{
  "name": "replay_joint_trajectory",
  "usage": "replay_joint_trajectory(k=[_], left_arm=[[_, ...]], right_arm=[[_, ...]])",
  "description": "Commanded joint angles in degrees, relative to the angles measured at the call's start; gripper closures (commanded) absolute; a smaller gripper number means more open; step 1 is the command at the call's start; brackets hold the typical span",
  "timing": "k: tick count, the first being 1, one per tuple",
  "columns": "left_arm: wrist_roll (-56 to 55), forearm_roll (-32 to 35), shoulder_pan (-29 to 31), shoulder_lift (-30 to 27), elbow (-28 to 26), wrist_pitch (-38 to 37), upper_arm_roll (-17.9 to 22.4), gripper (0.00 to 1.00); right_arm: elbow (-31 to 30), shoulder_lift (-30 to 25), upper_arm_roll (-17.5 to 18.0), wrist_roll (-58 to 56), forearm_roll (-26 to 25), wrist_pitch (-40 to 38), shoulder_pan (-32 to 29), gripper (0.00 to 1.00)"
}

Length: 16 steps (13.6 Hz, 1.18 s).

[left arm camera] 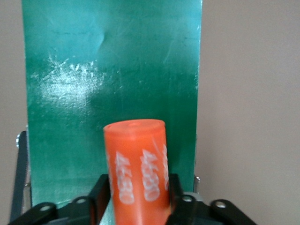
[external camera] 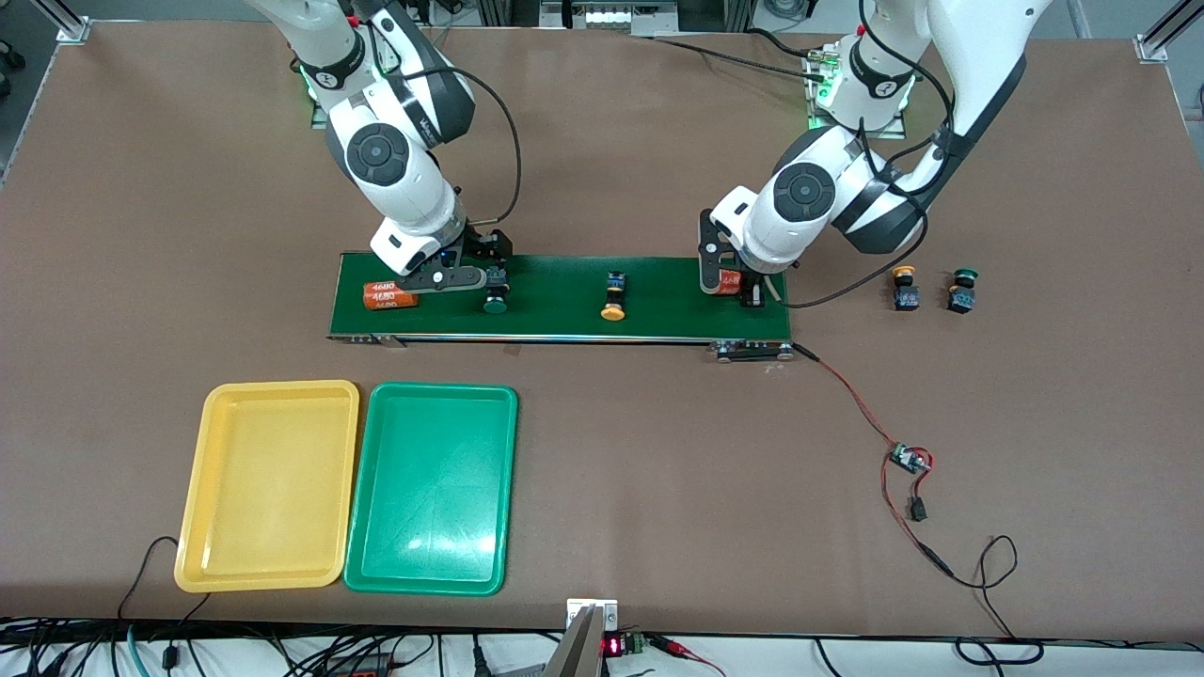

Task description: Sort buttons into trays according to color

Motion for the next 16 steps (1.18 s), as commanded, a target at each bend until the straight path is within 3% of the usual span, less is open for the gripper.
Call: replay_joint_trajectory(k=[1, 3, 5, 7, 9, 11, 13, 15, 16], left_arm=[[0.7, -0.3, 1.1, -2.5, 0.8, -0.6, -0.1, 0.00], [0.7, -0.8, 1.9, -4.1, 3.6, -5.4, 0.1, 0.00], [0.0, -1.2, 1.9, -5.9, 9.8, -16.1, 0.2, 0.00], [-0.9, -1.2, 1.4, -10.1, 12.8, -21.4, 2.8, 0.00], [-4.0, -1.9, 0.0, -13.9, 12.6, -22.0, 8.1, 0.00], [-5.9, -9.1, -3.4, -16.3, 12.4, -22.4, 17.5, 0.00], [-10.5, -13.7, -6.2, -17.7, 12.4, -22.4, 26.5, 0.00], [-21.6, -15.7, -7.4, -20.0, 12.3, -23.5, 31.1, 0.00], [-29.6, -15.7, -7.8, -21.1, 12.4, -26.5, 32.6, 0.00]], right_arm=[[-0.5, 1.5, 0.2, 0.7, -1.0, 2.7, 0.0, 0.00], [-0.5, 2.8, 0.2, 0.7, -1.0, 4.0, -0.1, 0.00], [-0.5, 3.7, 0.1, 0.7, -1.4, 4.4, -0.2, 0.00], [-0.5, 4.6, -0.2, 0.5, -4.0, 5.1, -0.7, 0.02], [-0.5, 4.9, -0.3, 0.3, -5.1, 5.1, -1.6, 0.27], [-0.5, 4.8, -0.3, 0.1, -5.1, 4.9, -1.9, 0.54], [-0.5, 4.8, -0.3, 0.1, -5.2, 4.7, -2.5, 0.72], [-0.2, 4.5, -0.3, 0.1, -5.1, 4.3, -3.1, 0.88], [0.3, 3.9, -0.4, -0.2, -5.1, 4.0, -3.8, 0.89]])
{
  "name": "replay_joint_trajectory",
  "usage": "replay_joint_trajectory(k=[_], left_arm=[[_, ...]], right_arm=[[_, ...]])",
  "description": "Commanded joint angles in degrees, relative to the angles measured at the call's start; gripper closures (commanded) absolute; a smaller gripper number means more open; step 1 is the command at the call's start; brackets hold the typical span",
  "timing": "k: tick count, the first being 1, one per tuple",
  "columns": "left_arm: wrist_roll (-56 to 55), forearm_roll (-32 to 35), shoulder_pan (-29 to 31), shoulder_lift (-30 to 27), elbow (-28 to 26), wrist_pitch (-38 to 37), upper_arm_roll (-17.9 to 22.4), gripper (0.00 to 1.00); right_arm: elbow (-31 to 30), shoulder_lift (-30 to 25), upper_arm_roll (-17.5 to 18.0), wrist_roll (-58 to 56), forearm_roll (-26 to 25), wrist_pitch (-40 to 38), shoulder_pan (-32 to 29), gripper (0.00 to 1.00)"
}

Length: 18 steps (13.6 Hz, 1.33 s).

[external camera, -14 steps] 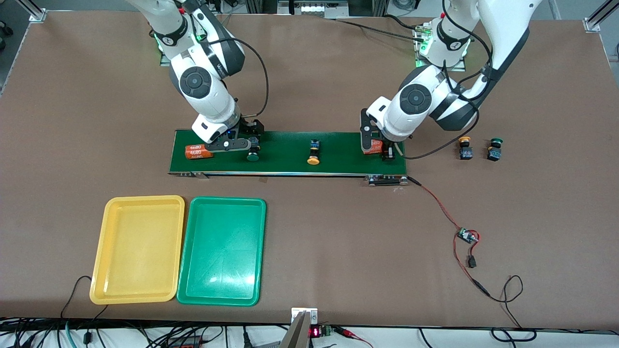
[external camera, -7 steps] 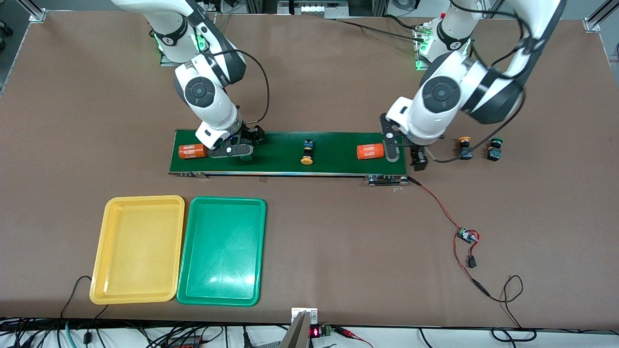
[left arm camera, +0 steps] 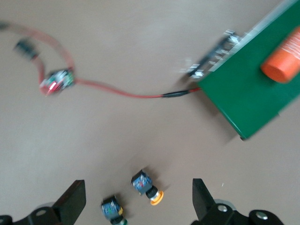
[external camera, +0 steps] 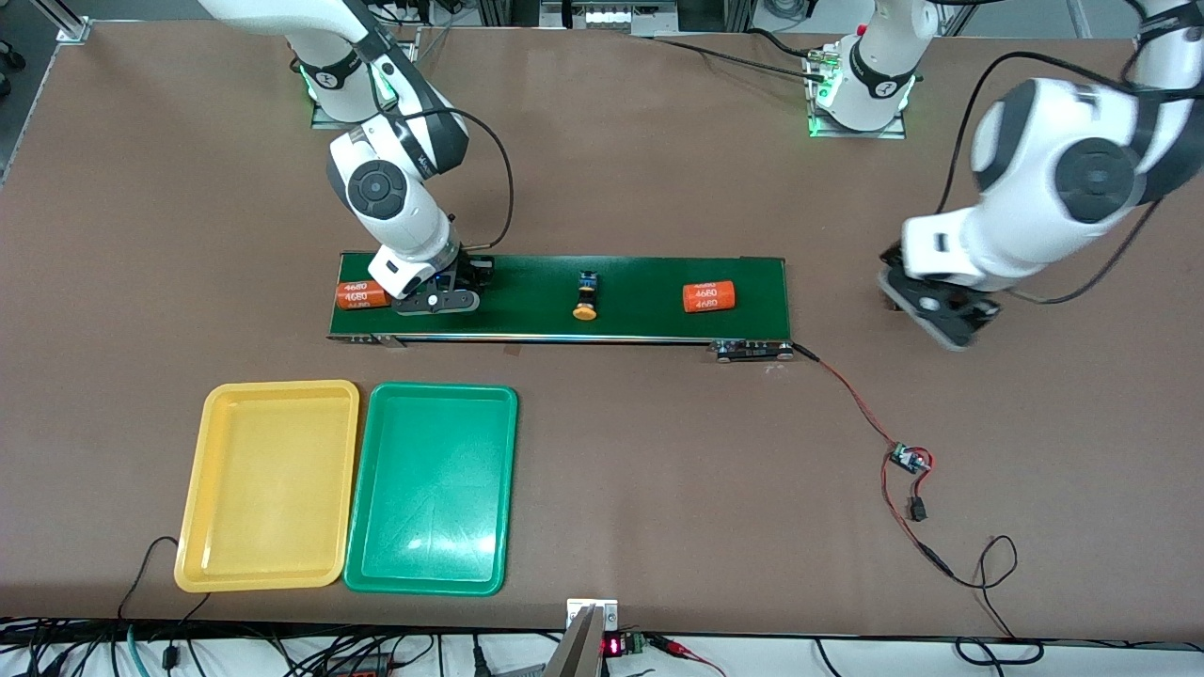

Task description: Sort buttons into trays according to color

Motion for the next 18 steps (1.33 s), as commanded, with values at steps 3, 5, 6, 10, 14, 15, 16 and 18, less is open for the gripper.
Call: replay_joint_trajectory(k=[3, 5, 6, 10, 14, 15, 16, 18], left_arm=[[-22.9, -1.4, -3.2, -4.3, -0.9, -8.2, 8.0, 0.00], [-22.9, -1.3, -3.2, -2.7, -1.8, -8.0, 10.5, 0.00], [-22.9, -1.2, -3.3, -1.7, -2.8, -8.0, 11.0, 0.00], [-22.2, -1.1, -3.0, -1.0, -12.8, 1.2, 12.9, 0.00], [-21.9, -1.0, -2.6, -0.2, -22.5, 16.3, 13.2, 0.00], [-21.9, -1.0, -2.5, 1.2, -23.6, 19.7, 13.2, 0.00], [-21.9, -1.1, -2.5, 2.7, -24.1, 22.4, 13.6, 0.00], [-22.0, -1.1, -2.6, 5.3, -24.2, 24.4, 13.6, 0.00]], right_arm=[[5.3, -3.7, 0.2, -2.1, -0.8, -2.0, -3.7, 0.89], [9.4, -3.3, 0.0, -6.3, -0.8, -2.3, -5.4, 0.89], [10.5, -2.8, -0.2, -8.6, -0.7, -2.3, -6.4, 0.89], [15.4, 2.7, -3.6, -14.6, -0.7, -1.9, -6.7, 0.88], [18.9, 10.4, -7.3, -23.7, -0.8, -1.9, -6.5, 0.88], [19.0, 10.9, -7.4, -25.0, -0.7, -1.9, -6.6, 0.88], [19.1, 11.4, -7.4, -25.3, -0.7, -1.9, -6.7, 0.88], [21.9, 13.3, -7.9, -25.3, -0.8, -1.9, -6.3, 0.88]])
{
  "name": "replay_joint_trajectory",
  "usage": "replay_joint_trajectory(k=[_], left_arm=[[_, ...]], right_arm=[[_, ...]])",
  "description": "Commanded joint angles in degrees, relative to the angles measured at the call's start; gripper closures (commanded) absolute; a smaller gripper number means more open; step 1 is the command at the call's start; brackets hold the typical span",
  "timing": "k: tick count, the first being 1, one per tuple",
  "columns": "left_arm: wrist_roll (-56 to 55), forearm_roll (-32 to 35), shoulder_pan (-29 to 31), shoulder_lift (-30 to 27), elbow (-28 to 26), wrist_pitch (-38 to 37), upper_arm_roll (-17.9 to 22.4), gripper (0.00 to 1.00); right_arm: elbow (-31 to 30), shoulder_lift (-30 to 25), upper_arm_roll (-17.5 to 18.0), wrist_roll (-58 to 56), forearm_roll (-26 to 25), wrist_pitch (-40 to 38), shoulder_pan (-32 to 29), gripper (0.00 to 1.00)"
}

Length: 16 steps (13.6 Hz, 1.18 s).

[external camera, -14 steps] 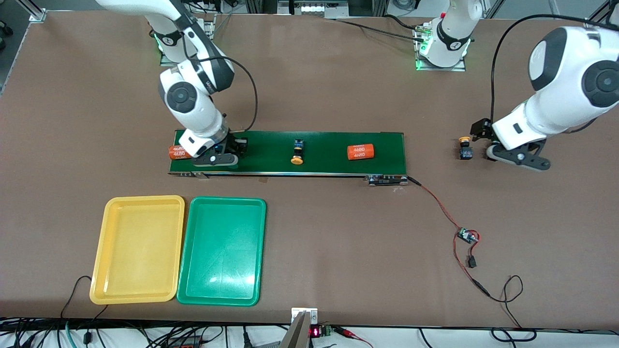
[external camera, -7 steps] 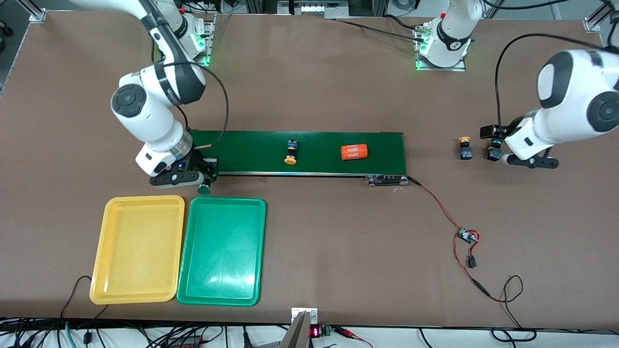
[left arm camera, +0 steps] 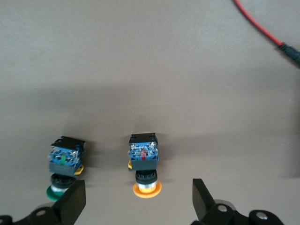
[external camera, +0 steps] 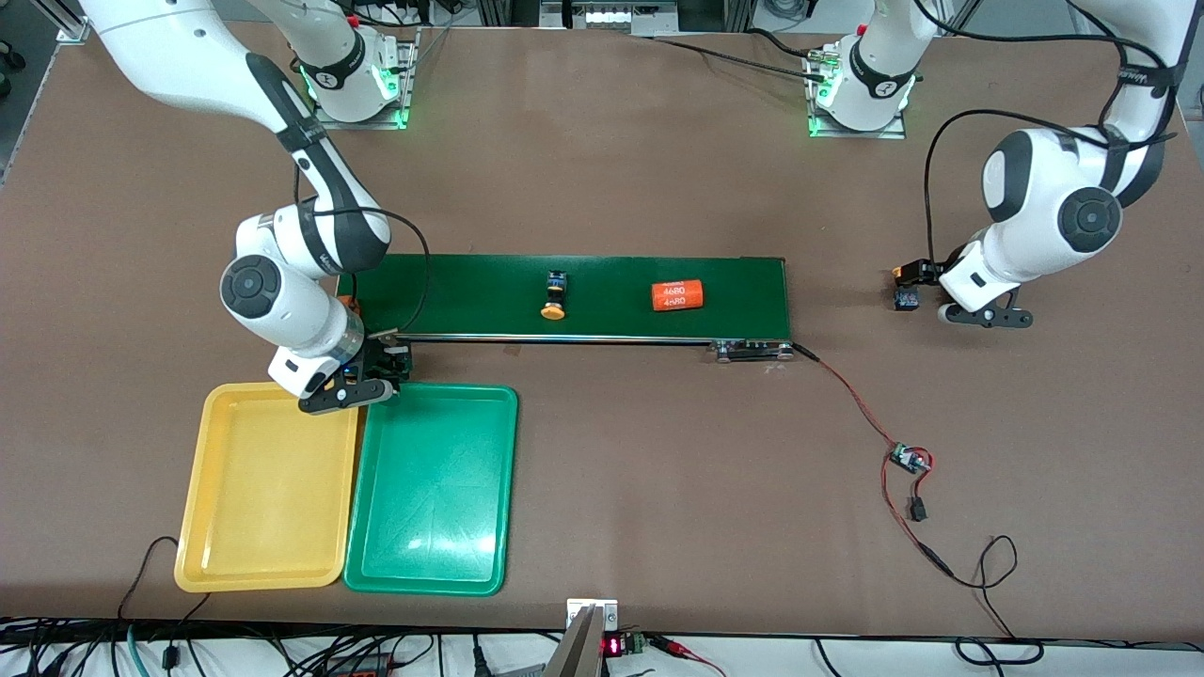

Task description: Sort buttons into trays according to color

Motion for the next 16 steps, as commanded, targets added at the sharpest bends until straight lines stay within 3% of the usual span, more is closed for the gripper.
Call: replay_joint_trajectory(k=[1, 4, 6, 7, 10, 11, 12, 14, 15, 16], left_arm=[[-0.2, -0.7, -0.4, 4.0, 0.1, 4.0, 0.5, 0.00], [-0.1, -0.6, -0.4, 7.7, -0.4, 7.4, 0.5, 0.02], [-0.1, -0.6, -0.4, 8.6, -0.9, 7.6, 0.6, 0.11], [-0.1, -0.6, -0.4, 9.1, -0.9, 7.6, 0.6, 0.18], [-0.2, -0.7, -0.4, 9.3, -0.8, 7.5, 0.5, 0.57], [-0.2, -0.7, -0.3, 9.2, -0.7, 7.4, 0.6, 0.69], [-0.2, -0.7, -0.3, 8.9, -0.5, 7.1, 0.5, 0.84], [-0.7, -0.7, -0.3, 7.1, 0.0, 6.4, 0.5, 0.90], [-0.8, -0.6, -0.3, 5.7, 1.0, 4.3, 0.4, 0.91], [-0.8, -0.6, -0.4, 4.5, 3.0, 0.6, 0.4, 0.91]], right_arm=[[4.5, 2.0, -0.1, -0.8, -0.5, -0.7, 0.5, 0.88], [8.2, 3.8, -0.1, -1.1, -0.3, -0.7, 0.6, 0.88], [10.6, 5.6, -0.1, -2.3, -0.3, -0.6, 0.8, 0.87], [11.3, 6.7, -0.1, -2.1, -0.3, -0.6, 0.8, 0.87], [13.0, 9.6, -0.5, -2.0, -0.4, -0.6, 1.8, 0.79], [13.0, 10.0, -0.8, -2.0, -0.4, -0.6, 1.9, 0.74], [13.0, 10.4, -1.0, -2.0, -0.4, -0.5, 1.9, 0.62], [13.0, 10.7, -1.0, -1.9, -0.4, -0.2, 1.9, 0.37], [13.0, 10.8, -1.1, -2.0, -0.4, 0.6, 1.9, 0.27], [13.0, 10.9, -1.1, -2.0, -0.4, 1.4, 1.9, 0.24]])
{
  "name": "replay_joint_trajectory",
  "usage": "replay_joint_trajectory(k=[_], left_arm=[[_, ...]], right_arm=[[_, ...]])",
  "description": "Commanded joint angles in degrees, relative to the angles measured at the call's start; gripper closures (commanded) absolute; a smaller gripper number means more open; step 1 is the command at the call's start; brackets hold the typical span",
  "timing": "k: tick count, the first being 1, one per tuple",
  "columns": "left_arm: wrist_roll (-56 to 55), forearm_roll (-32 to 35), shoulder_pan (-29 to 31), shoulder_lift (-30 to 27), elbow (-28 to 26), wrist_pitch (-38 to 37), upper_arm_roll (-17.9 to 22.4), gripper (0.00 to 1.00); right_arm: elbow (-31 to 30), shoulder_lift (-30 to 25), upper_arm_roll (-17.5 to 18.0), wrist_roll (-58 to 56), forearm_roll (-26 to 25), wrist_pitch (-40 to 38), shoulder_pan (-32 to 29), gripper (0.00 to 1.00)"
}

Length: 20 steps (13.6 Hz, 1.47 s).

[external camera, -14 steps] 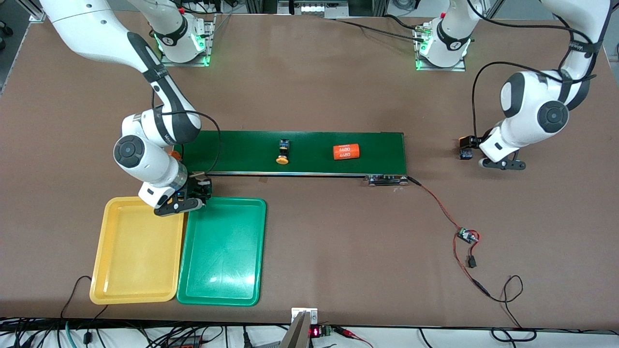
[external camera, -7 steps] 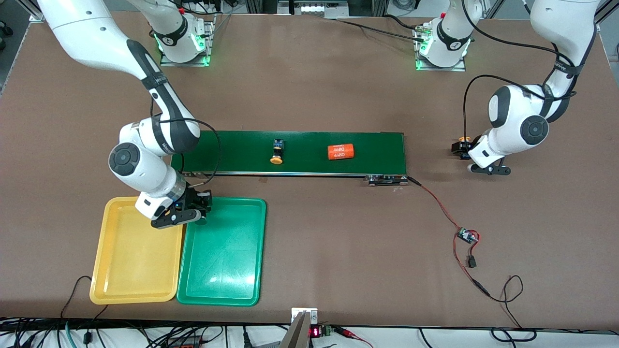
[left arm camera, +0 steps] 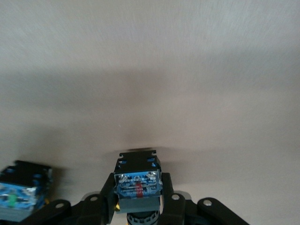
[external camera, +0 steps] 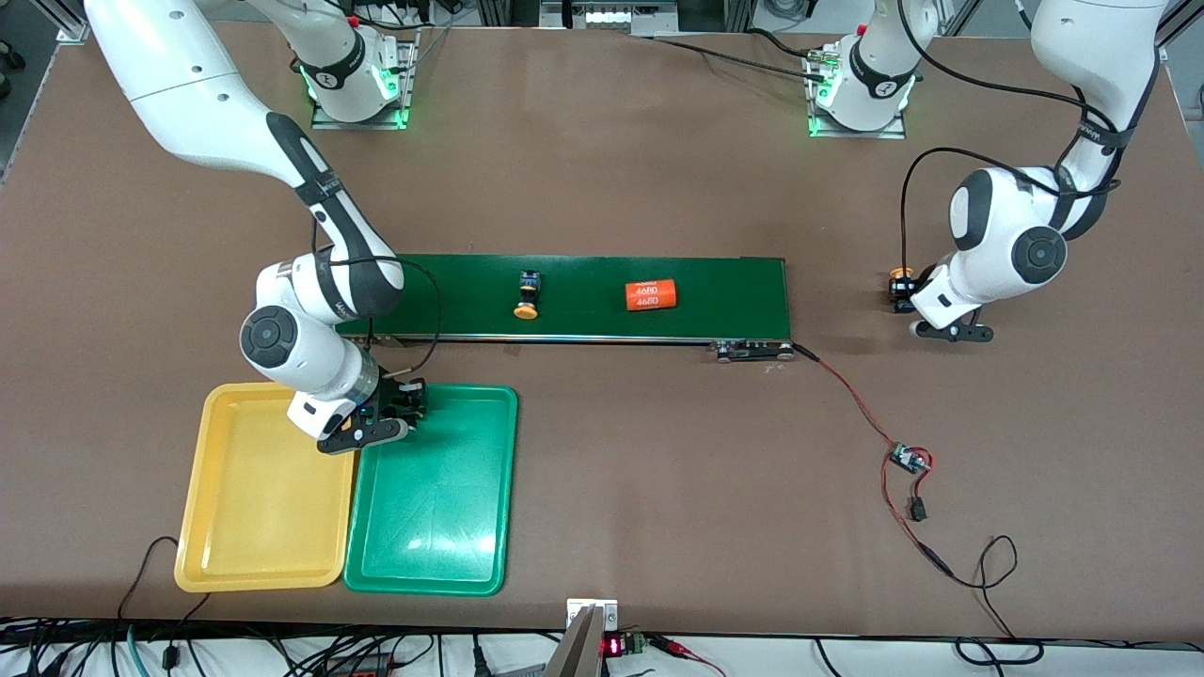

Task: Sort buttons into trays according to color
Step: 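Drop the green button into the green tray while the left gripper grasps another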

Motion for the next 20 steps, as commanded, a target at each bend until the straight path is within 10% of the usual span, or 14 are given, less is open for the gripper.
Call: replay_joint_trajectory(k=[1, 7, 12, 20], left_arm=[[-0.3, -0.6, -0.4, -4.3, 5.0, -9.6, -0.3, 0.91], [-5.7, -1.4, -1.1, -4.2, 21.5, -27.4, -10.5, 0.91], [-16.4, -8.4, -2.7, -1.7, 21.7, -23.2, -20.6, 0.91], [-24.9, -8.3, -9.3, 7.1, 19.3, -10.5, -22.4, 0.89]], right_arm=[[1.3, 0.6, -0.4, -0.5, -0.4, 1.1, 0.6, 0.21], [-4.0, -8.0, -1.4, 0.3, 0.0, -9.0, 0.2, 0.00], [-11.7, -17.1, -1.4, 1.3, 0.7, -12.8, 0.4, 0.00], [-22.0, -26.0, -0.2, 18.9, 3.3, -11.7, 6.7, 0.00]])
